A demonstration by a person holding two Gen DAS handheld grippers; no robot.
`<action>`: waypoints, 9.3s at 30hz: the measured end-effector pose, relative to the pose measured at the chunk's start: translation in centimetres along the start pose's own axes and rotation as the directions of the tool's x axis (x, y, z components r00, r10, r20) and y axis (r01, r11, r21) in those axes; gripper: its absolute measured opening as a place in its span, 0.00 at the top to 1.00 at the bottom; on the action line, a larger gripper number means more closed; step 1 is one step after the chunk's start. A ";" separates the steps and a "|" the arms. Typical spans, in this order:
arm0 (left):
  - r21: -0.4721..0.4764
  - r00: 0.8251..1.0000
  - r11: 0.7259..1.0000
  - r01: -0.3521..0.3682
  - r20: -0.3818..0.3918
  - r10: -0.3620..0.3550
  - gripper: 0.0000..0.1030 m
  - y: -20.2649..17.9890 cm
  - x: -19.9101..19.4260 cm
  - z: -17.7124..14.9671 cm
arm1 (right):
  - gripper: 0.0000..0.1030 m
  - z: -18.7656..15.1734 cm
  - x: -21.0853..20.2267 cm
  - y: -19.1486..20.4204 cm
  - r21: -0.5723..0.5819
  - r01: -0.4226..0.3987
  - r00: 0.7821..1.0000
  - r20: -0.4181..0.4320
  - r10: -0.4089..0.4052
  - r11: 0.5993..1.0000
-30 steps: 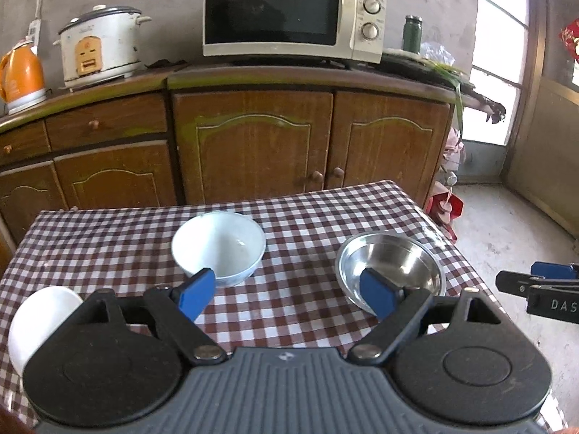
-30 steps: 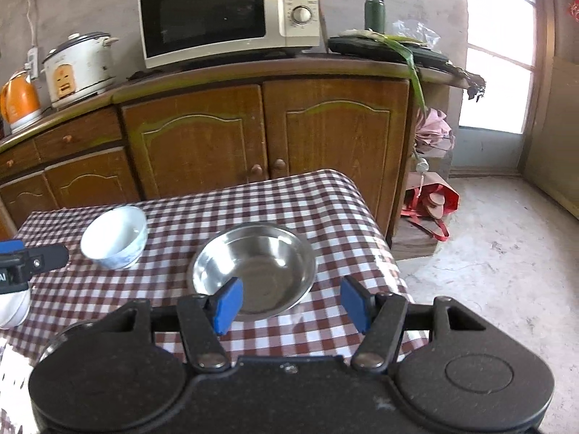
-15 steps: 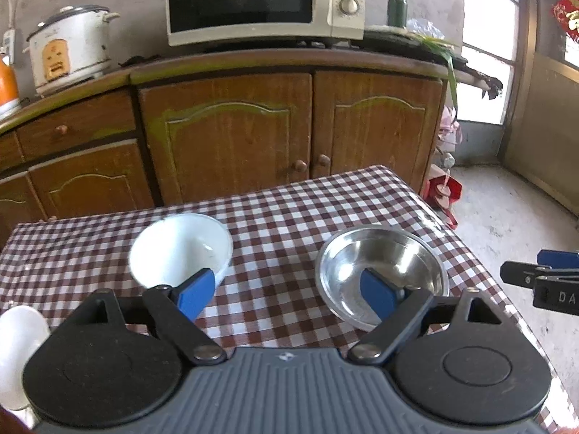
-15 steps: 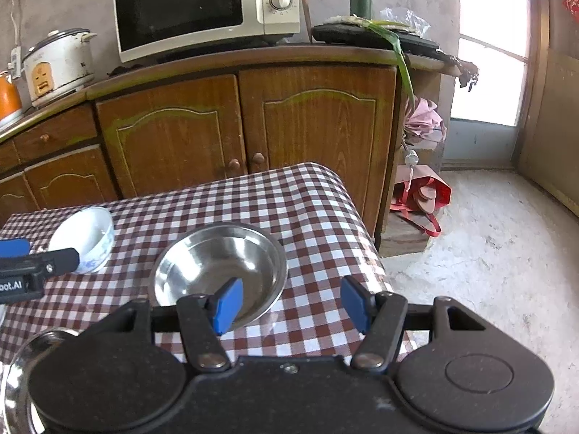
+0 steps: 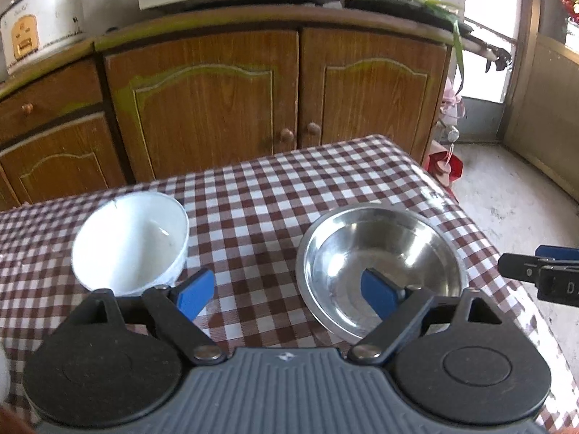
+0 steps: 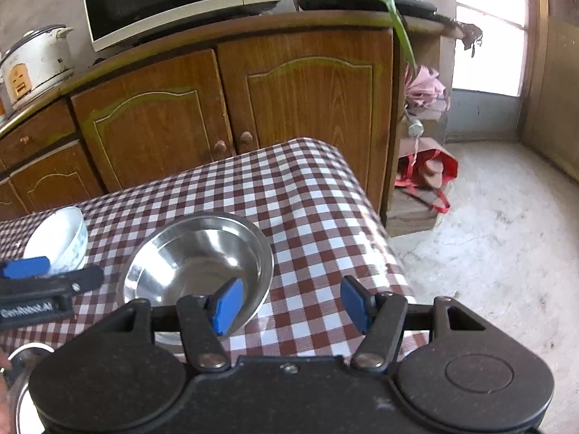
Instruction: Organize plates and bowls
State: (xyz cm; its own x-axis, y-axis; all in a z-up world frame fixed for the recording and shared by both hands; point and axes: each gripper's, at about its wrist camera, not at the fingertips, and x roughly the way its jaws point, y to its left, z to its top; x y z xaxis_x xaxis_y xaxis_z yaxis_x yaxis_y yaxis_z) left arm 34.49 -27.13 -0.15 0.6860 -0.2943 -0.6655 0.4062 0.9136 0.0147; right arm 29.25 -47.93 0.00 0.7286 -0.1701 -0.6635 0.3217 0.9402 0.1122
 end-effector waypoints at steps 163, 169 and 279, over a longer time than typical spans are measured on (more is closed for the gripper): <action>-0.267 0.955 0.930 -0.251 0.087 0.283 0.77 17.8 -31.1 -19.0 | 0.78 -17.7 -26.7 31.7 -0.417 -0.346 0.923 0.011 0.385 0.840; -0.269 0.950 0.924 -0.274 0.073 0.303 0.76 18.8 -31.0 -19.8 | 0.78 -18.5 -26.1 33.2 -0.428 -0.362 0.918 -0.011 0.396 0.828; -0.286 0.922 0.880 -0.379 -0.040 0.384 0.28 25.0 -26.5 -25.7 | 0.34 -24.7 -18.6 38.9 -0.429 -0.369 0.929 -0.147 0.339 0.825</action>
State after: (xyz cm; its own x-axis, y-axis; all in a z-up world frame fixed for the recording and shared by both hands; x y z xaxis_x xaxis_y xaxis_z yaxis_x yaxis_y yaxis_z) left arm 10.91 10.69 -1.31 0.7648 0.0910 -0.6378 -0.0752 0.9958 0.0518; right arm 13.28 -0.94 -1.61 0.6969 0.2042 -0.6875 -0.2627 0.9647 0.0201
